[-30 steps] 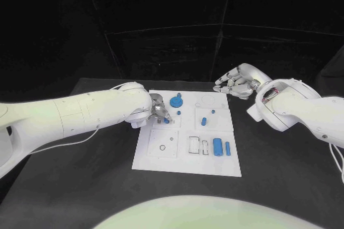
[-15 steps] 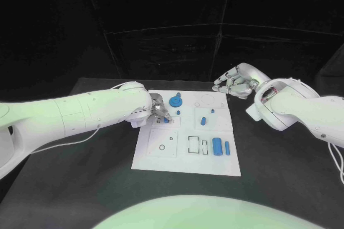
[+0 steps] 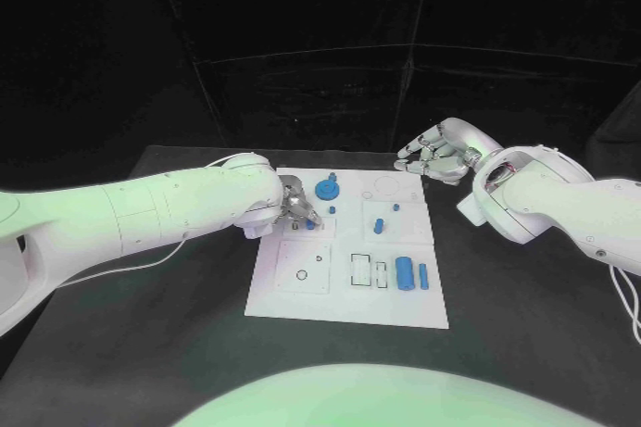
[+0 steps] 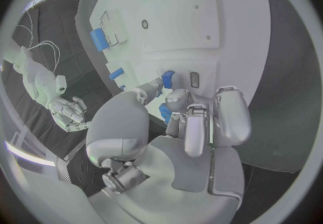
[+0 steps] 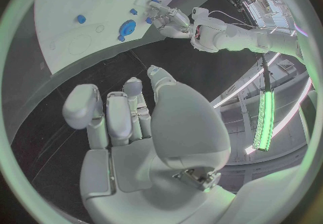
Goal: Assemble the parts on the task board
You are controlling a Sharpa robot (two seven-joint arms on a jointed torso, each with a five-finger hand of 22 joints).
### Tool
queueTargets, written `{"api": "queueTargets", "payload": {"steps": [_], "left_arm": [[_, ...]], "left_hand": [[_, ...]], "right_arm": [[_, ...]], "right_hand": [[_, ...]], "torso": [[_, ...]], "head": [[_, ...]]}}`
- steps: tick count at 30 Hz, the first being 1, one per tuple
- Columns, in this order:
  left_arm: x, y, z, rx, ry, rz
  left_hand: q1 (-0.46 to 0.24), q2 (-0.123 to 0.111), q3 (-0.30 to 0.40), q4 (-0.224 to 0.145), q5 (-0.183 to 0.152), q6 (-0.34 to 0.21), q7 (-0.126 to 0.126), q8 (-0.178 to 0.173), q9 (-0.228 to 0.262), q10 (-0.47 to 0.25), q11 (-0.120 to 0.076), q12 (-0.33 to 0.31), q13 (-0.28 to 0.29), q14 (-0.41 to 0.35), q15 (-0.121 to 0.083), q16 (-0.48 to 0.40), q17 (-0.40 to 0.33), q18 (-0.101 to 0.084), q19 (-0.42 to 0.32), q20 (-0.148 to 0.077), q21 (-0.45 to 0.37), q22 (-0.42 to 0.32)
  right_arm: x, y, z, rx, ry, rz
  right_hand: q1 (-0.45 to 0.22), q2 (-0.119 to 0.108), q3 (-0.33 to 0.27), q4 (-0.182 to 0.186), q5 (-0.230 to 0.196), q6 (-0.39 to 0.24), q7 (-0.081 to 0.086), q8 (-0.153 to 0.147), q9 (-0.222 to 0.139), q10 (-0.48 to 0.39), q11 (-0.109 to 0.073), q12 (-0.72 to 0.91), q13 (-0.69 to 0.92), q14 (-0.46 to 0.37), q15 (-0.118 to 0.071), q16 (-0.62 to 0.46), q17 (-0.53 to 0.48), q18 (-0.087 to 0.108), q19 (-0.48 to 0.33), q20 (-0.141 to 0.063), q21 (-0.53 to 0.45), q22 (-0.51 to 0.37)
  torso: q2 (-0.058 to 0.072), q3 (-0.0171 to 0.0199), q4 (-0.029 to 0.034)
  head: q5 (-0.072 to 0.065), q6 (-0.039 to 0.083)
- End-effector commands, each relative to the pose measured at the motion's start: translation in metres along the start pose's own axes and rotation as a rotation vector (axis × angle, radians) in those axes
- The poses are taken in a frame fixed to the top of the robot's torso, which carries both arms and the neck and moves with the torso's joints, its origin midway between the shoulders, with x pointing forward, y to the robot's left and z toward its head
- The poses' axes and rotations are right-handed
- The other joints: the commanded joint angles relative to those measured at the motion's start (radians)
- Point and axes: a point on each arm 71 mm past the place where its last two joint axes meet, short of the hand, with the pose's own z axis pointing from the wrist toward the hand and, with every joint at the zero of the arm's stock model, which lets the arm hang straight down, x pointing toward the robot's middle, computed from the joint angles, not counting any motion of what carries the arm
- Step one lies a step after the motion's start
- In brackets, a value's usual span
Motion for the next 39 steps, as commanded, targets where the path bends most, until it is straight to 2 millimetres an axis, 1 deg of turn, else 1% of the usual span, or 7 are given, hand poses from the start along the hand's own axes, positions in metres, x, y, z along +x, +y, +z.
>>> {"api": "queueTargets", "payload": {"steps": [1,6,17,20,27,32,39], "left_arm": [[-0.001,0.001,0.0,-0.006,-0.002,0.0],[-0.002,0.003,-0.001,-0.006,-0.014,-0.009],[-0.015,0.004,-0.013,0.027,-0.056,-0.042],[-0.027,0.0,-0.021,0.049,-0.072,-0.055],[-0.067,-0.002,-0.036,0.043,-0.057,-0.019],[-0.089,0.004,-0.032,-0.002,-0.04,-0.001],[-0.105,0.008,-0.02,-0.045,-0.03,-0.001]], "left_hand": [[-0.028,-0.013,-0.053,0.019,0.004,0.007,-0.003,0.005,-0.002,0.006,-0.002,0.006,0.001,0.106,-0.004,0.006,0.263,-0.015,0.012,-0.003,0.007,0.006],[-0.037,-0.023,-0.151,0.041,0.005,0.007,-0.007,0.003,-0.006,0.006,-0.006,0.008,0.004,0.106,-0.007,0.006,0.263,-0.015,0.013,-0.005,0.009,0.01],[0.018,0.003,-0.307,0.075,0.005,0.003,-0.008,0.001,-0.013,-0.005,-0.007,-0.004,-0.011,0.106,-0.009,0.006,0.263,-0.013,0.009,-0.008,-0.003,0.003],[0.036,0.007,-0.327,0.076,0.004,-0.003,-0.005,0.0,-0.014,-0.015,-0.005,-0.013,-0.025,0.106,-0.008,0.006,0.263,-0.011,0.005,-0.007,-0.014,-0.007],[0.1,0.026,-0.401,0.085,0.005,-0.055,0.018,-0.02,-0.025,-0.105,0.017,-0.094,-0.152,0.104,0.011,0.003,0.258,0.003,-0.023,0.007,-0.085,-0.068],[0.118,0.041,-0.421,0.093,0.005,-0.056,0.021,-0.02,-0.027,-0.111,0.02,-0.095,-0.156,0.104,0.014,0.003,0.257,0.004,-0.026,0.012,-0.091,-0.071],[0.15,0.061,-0.46,0.105,0.005,-0.081,0.033,-0.044,-0.042,-0.124,0.029,-0.099,-0.166,0.104,0.022,0.004,0.259,0.005,-0.027,0.019,-0.097,-0.074]], "right_arm": [[0.0,0.002,0.001,-0.008,0.007,-0.006],[0.0,0.001,0.001,-0.008,0.008,-0.006],[-0.001,0.0,0.001,-0.003,0.006,-0.008],[-0.001,-0.001,0.001,-0.001,0.006,-0.009],[-0.002,-0.003,0.003,0.005,0.008,-0.011],[0.0,-0.002,0.005,0.003,0.013,-0.012],[0.002,0.0,0.006,0.001,0.017,-0.012]], "right_hand": [[-0.005,-0.003,-0.002,0.006,0.005,-0.007,0.001,0.005,0.001,-0.009,0.002,-0.002,-0.002,0.026,-0.005,-0.006,-0.001,0.017,0.003,-0.006,-0.007,-0.002],[-0.007,-0.004,-0.004,0.008,0.006,-0.008,0.001,0.005,0.001,-0.009,0.002,-0.002,-0.002,0.025,-0.005,-0.007,-0.002,0.017,0.003,-0.006,-0.008,-0.003],[-0.007,-0.005,-0.005,0.009,0.007,-0.008,0.001,0.005,0.001,-0.009,0.002,-0.002,-0.002,0.026,-0.005,-0.008,-0.002,0.017,0.003,-0.006,-0.008,-0.002],[-0.007,-0.005,-0.005,0.009,0.007,-0.008,0.001,0.005,0.001,-0.009,0.002,-0.002,-0.002,0.026,-0.005,-0.008,-0.002,0.017,0.003,-0.006,-0.008,-0.002],[-0.008,-0.005,-0.007,0.01,0.008,-0.008,0.001,0.005,0.001,-0.008,0.002,0.0,-0.001,0.026,-0.005,-0.006,0.0,0.017,0.004,-0.006,-0.008,-0.001],[-0.008,-0.005,-0.007,0.011,0.008,-0.008,0.001,0.005,0.001,-0.008,0.001,0.0,-0.002,0.026,-0.005,-0.006,0.001,0.017,0.004,-0.006,-0.007,-0.001],[-0.007,-0.004,-0.007,0.011,0.009,-0.008,0.0,0.006,0.001,-0.008,0.001,0.0,-0.002,0.026,-0.005,-0.006,0.0,0.017,0.004,-0.006,-0.007,0.0]], "torso": [[0.0,-0.0004,0.0005],[0.0,-0.0008,0.0002],[-0.001,-0.001,0.0012],[-0.002,-0.0022,0.0023],[-0.001,0.0007,0.0011],[0.002,0.0013,-0.0039],[0.002,-0.0008,-0.0013]], "head": [[-0.001,0.0],[-0.004,-0.001],[-0.008,0.005],[-0.011,0.009],[-0.01,0.02],[-0.007,0.025],[-0.007,0.026]]}}
